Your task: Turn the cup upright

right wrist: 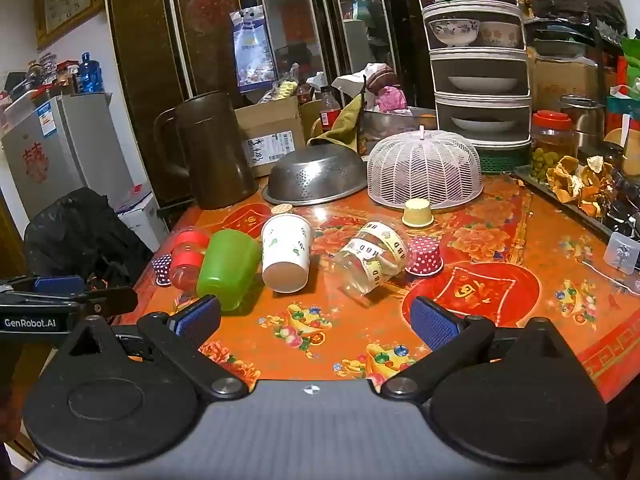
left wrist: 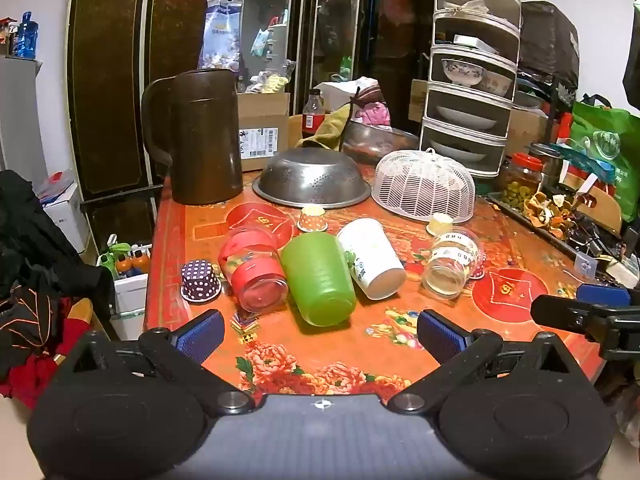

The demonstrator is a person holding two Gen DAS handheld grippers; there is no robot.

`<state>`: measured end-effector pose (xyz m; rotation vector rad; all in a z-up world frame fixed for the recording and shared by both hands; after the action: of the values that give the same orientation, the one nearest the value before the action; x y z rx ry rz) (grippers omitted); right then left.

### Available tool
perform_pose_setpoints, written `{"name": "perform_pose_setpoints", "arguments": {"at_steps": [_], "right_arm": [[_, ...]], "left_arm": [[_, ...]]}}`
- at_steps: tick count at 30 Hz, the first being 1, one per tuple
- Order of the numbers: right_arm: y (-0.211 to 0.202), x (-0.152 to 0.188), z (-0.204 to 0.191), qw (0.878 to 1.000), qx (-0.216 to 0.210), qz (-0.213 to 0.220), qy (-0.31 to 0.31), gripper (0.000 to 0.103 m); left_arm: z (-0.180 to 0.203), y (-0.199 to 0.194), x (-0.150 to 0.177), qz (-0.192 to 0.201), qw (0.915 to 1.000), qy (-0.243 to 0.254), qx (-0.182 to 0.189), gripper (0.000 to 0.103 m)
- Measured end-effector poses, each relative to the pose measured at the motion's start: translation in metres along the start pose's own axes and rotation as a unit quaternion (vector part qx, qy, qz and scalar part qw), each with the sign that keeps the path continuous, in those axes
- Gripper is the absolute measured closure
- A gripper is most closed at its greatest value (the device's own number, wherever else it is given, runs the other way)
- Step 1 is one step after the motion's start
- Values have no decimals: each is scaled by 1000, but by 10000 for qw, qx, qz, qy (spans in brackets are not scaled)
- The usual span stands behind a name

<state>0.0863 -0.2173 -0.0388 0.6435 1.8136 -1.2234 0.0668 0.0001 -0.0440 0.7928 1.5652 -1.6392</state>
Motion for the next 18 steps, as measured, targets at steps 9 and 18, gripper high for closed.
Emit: {"name": "perform_pose_setpoints", "arguments": {"at_steps": [9, 18], "right_arm": [[-1, 0, 0, 10000, 64, 57, -52, 1], [0, 0, 1, 10000, -2, 26, -27, 1]], "left_arm": [[3, 3, 0, -6, 10000, 76, 15, 0], [4, 7, 4, -103, 9999, 102, 26, 0]]}}
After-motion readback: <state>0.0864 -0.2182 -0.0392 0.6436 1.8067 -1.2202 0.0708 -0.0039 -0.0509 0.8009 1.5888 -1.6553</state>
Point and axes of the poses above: each gripper's, at about its wrist camera, not at the fingertips, and y roughly the way its jaws point, z to its right, x to its underside, the point moved 8 cm from there along y, roughly the way its jaws point
